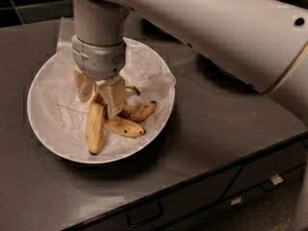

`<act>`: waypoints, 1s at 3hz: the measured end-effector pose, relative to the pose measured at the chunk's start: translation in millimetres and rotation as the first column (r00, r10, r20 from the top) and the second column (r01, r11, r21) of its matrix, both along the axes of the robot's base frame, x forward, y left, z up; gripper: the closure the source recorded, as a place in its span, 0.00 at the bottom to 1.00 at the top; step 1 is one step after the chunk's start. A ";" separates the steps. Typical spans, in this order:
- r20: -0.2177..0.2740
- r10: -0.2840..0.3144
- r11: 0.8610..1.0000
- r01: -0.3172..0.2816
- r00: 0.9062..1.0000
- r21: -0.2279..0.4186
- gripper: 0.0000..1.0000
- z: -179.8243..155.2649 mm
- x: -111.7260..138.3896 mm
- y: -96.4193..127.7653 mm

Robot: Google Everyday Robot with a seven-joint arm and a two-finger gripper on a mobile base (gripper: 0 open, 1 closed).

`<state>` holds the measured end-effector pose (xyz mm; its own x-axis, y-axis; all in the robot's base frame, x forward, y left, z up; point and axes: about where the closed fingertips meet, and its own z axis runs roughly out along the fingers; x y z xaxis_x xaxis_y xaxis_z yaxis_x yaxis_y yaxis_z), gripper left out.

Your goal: Pick banana from white bowl

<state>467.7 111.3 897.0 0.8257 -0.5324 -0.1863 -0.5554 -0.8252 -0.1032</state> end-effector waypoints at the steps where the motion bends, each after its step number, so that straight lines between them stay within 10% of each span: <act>1: 0.027 0.020 1.000 -0.020 0.999 0.000 0.46 -3.0 2.6 1.3; 3: 0.060 0.049 0.998 -0.047 0.997 -0.034 0.45 -15.9 8.7 6.0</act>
Offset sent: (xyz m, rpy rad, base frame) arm 0.0064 0.0017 -0.0183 -0.0474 -0.0547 0.0638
